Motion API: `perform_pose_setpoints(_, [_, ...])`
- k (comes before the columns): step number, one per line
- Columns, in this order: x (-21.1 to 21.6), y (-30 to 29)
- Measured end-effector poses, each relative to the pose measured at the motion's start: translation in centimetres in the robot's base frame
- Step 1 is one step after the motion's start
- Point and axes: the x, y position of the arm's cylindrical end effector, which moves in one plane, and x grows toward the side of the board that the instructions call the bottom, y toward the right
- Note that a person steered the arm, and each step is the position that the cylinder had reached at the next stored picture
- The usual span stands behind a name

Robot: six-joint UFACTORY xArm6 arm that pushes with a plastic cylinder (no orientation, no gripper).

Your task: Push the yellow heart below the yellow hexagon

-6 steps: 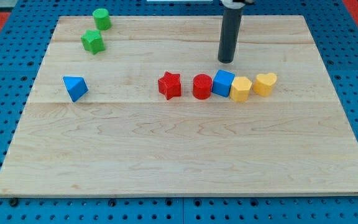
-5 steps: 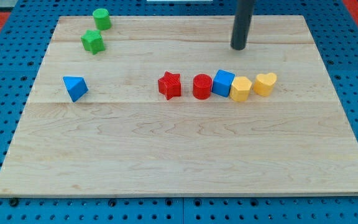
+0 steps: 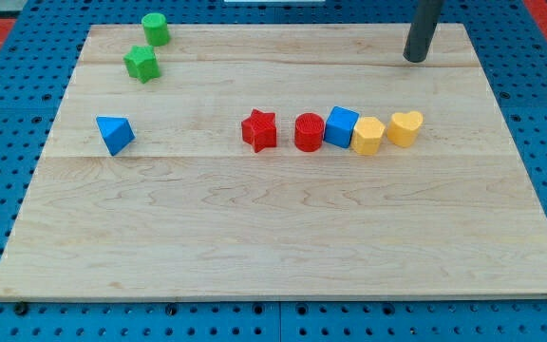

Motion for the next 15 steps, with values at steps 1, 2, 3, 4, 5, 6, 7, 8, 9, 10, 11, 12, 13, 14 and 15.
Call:
perform_pose_setpoints(1, [0.0,0.7])
perform_pose_setpoints(2, [0.0,1.1])
perform_pose_setpoints(3, [0.0,1.5])
perform_pose_setpoints(4, [0.0,1.7])
perform_pose_setpoints(5, [0.0,1.8])
perform_pose_setpoints(6, [0.0,1.8])
perform_pose_setpoints(7, [0.0,1.8])
perform_pose_setpoints(8, [0.0,3.3])
perform_pose_setpoints(9, [0.0,10.2])
perform_pose_setpoints(10, [3.4,8.5])
perform_pose_setpoints(11, [7.0,3.8])
perform_pose_setpoints(12, [11.6,-1.3])
perform_pose_setpoints(13, [12.1,-5.5])
perform_pose_setpoints(14, [13.2,-2.5])
perform_pose_setpoints(15, [17.3,-2.1])
